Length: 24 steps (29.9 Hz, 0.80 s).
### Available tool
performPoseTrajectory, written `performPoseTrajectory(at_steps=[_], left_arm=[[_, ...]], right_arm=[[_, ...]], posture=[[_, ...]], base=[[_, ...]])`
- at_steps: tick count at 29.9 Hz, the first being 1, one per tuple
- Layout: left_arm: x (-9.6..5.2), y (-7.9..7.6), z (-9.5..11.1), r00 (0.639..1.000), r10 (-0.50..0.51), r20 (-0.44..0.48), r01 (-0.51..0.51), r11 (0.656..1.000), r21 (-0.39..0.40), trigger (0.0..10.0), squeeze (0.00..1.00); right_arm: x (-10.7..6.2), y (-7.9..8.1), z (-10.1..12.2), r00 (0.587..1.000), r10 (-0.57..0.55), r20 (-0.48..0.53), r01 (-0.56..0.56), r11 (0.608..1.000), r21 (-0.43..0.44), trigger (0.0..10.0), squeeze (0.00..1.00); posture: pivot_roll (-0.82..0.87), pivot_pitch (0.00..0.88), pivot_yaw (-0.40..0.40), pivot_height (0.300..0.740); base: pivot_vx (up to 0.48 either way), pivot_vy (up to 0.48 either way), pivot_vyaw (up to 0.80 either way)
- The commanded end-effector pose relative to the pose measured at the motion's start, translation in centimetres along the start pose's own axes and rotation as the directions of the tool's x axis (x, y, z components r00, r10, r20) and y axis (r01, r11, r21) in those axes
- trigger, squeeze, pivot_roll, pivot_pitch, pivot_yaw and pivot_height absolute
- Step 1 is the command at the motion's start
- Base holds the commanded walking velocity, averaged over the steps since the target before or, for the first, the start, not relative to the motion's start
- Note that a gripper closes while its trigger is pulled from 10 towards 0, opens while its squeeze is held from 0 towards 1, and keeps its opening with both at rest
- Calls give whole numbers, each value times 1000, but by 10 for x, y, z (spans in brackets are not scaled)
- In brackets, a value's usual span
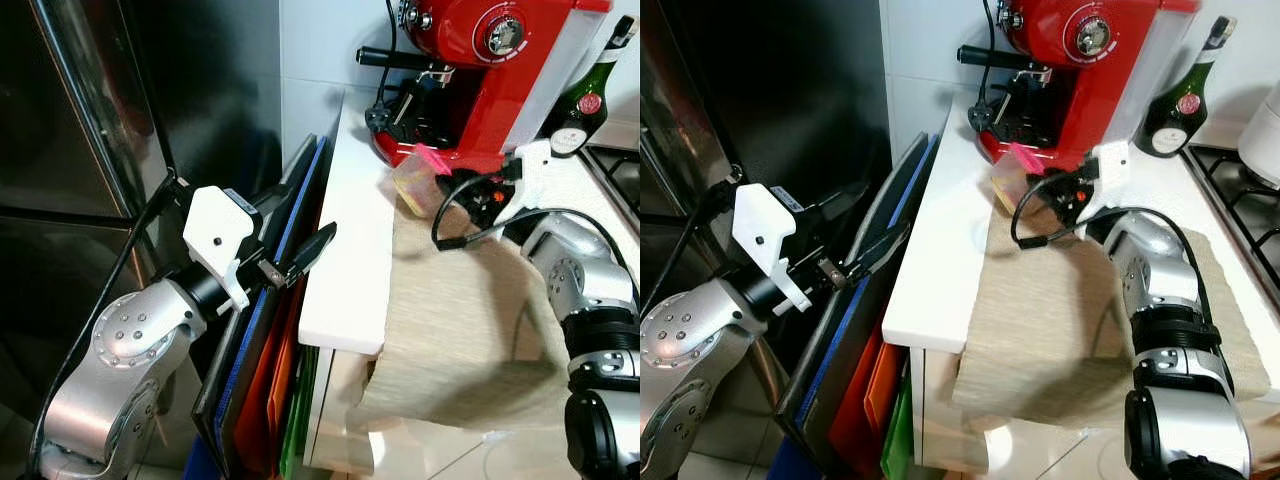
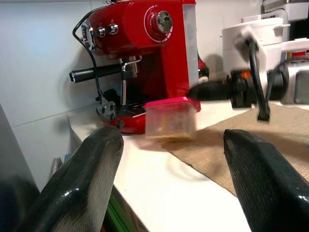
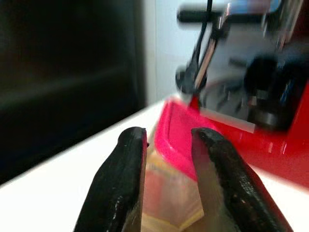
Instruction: Restocking fridge
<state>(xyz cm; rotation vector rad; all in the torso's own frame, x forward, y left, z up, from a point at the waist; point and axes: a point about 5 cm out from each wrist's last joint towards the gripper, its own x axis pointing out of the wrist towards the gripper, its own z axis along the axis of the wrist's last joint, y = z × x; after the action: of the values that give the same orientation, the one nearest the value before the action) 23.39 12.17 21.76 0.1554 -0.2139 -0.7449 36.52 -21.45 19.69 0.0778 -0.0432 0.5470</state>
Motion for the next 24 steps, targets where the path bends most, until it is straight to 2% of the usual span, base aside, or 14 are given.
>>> performPoseTrajectory(at_steps=[1, 10, 11, 13, 15, 16, 17, 18, 19, 20, 21, 22, 23, 24], left_arm=[[2, 0, 0, 1000, -4, -2, 4, 1000, 15, 10000, 0], [4, 0, -1, 1000, -3, 3, 3, 1000, 15, 10000, 0], [5, 0, -1, 1000, -4, 8, 4, 1000, 17, 10000, 0], [7, 1, -1, 1000, -3, 12, 3, 1000, 18, 10000, 0], [8, 1, -1, 1000, -2, 16, 1, 1000, 19, 10000, 0], [10, 3, -1, 1000, 7, 23, -7, 1000, 9, 10000, 0], [13, 5, -2, 1000, 11, 24, -11, 1000, 3, 10000, 0], [14, 6, -2, 1000, 14, 27, -14, 1000, -8, 10000, 0], [14, 6, -2, 1000, 14, 27, -14, 1000, -8, 10000, 0], [17, 8, -3, 999, 13, 30, -13, 1000, -9, 10000, 0], [19, 8, -4, 999, 11, 31, -10, 1000, -3, 10000, 0], [22, 9, -3, 999, 9, 41, -9, 1000, 0, 10000, 0], [24, 10, -2, 999, 8, 50, -9, 1000, 2, 10000, 0], [27, 12, -2, 998, 9, 57, -9, 1000, 2, 10000, 0]], right_arm=[[1, 3, 26, 996, 13, 92, -9, 999, -41, 0, 0], [-5, 8, 41, 991, 37, 132, -24, 995, -99, 0, 27], [-7, 8, 43, 991, 30, 131, -15, 993, -114, 0, 137], [-9, 8, 44, 991, 29, 130, -12, 992, -126, 0, 137], [-11, 9, 45, 993, 24, 118, -8, 991, -132, 0, 82], [-15, 10, 46, 994, 7, 111, 11, 987, -159, 0, 0], [-16, 9, 49, 992, -26, 124, 46, 986, -161, 0, 0], [-17, 7, 51, 989, -50, 138, 72, 985, -159, 3804, 0], [-17, 7, 51, 989, -50, 138, 72, 985, -159, 3804, 0], [-18, 4, 54, 978, -114, 173, 140, 979, -145, 10000, 0], [-18, 3, 54, 972, -141, 187, 168, 976, -136, 10000, 0], [-20, 2, 51, 964, -177, 201, 200, 974, -105, 10000, 937], [-21, 3, 48, 958, -199, 208, 220, 972, -83, 10000, 937], [-21, 3, 44, 952, -221, 212, 239, 969, -64, 10000, 1000]], posture=[[161, 0, -42, 740], [146, 0, -43, 740], [139, 0, -42, 740], [134, 0, -42, 740], [132, 0, -42, 740], [125, 0, -42, 740], [119, 0, -39, 740], [109, 0, -36, 740], [109, 0, -36, 740], [92, 0, -30, 740], [92, 0, -30, 740], [80, 0, -24, 740], [80, 0, -24, 740], [66, 0, -16, 740]], base=[[0, 0, 0], [0, 0, 0], [0, 0, 0], [0, 0, 0], [0, 0, 0], [0, 0, 0], [0, 0, 0], [0, 0, 0], [0, 0, 0], [0, 0, 0], [0, 0, 0], [0, 0, 0], [0, 0, 0], [0, 0, 0]])
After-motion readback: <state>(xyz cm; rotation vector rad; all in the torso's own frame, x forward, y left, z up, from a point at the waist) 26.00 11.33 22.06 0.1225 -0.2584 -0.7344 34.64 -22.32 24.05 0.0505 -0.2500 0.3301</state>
